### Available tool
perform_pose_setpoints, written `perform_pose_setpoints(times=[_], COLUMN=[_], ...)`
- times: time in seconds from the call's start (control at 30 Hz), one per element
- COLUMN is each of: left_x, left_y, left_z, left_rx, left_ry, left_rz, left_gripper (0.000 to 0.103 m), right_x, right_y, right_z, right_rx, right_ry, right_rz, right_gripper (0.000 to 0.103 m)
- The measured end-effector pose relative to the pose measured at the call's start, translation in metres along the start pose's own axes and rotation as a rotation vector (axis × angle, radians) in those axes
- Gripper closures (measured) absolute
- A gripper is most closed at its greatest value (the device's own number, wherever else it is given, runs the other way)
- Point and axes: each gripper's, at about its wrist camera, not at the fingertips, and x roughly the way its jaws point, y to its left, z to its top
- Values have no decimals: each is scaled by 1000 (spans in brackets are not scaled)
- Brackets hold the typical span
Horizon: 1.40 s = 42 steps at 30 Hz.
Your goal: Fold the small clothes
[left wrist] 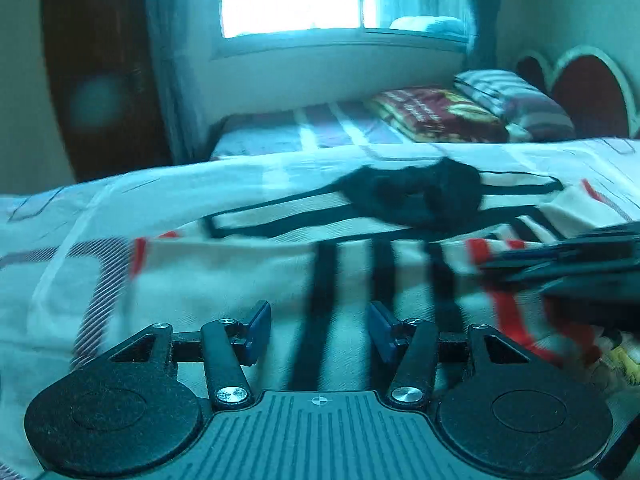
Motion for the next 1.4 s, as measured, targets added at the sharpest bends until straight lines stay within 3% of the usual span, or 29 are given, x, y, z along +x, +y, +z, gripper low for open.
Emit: perform_pose_setpoints(times=[0.1, 0.2, 0.3, 0.37, 0.43, 0.53, 0.63, 0.77, 0.87, 0.9, 1.0, 1.07, 1.1, 1.23, 1.33, 1.4], left_x=[-14, -18, -33, -39, -37, -35, -42, -40, -46, -46, -45, -45, -45, -50, -51, -54], left_y=[37, 49, 36, 13, -7, -11, 10, 12, 9, 9, 14, 13, 12, 15, 18, 18], left_z=[-17, -21, -12, -9, -12, -24, -34, -32, -28, -29, -36, -34, -33, -35, -38, -35], left_rx=[-33, -24, -26, -11, 30, 9, -25, -32, -37, -31, -35, -34, -24, 18, 27, 31], left_ry=[20, 16, -21, -34, -21, -8, -7, 6, -11, -9, -4, 3, 3, 1, 1, -9], left_rz=[84, 61, 42, 2, -16, -17, 2, 10, 6, 13, 5, 7, 10, 15, 10, 21], left_gripper=[41, 41, 40, 40, 40, 40, 34, 32, 32, 32, 32, 32, 32, 32, 32, 32], right_x=[-26, -35, -47, -54, -51, -52, -72, -75, -84, -83, -76, -72, -70, -90, -86, -85], right_y=[-39, -50, -35, -24, -11, -11, -37, -53, -63, -66, -69, -68, -67, -63, -59, -55], right_z=[-15, -19, -13, -14, -22, -39, -50, -49, -49, -50, -53, -54, -53, -51, -63, -66], right_rx=[53, 76, 60, 59, 44, 8, 66, 128, 257, 285, 344, 349, 333, 299, 267, 246], right_ry=[3, 7, -44, -66, -30, 2, -11, -5, -35, -21, 0, -8, -4, -44, 6, -8], right_rz=[-43, -56, -72, -31, -3, -62, -137, -127, -118, -118, -80, -23, -16, -21, -44, -58], right_gripper=[94, 95, 81, 81, 83, 84, 85, 84, 74, 66, 64, 76, 93, 93, 93, 93])
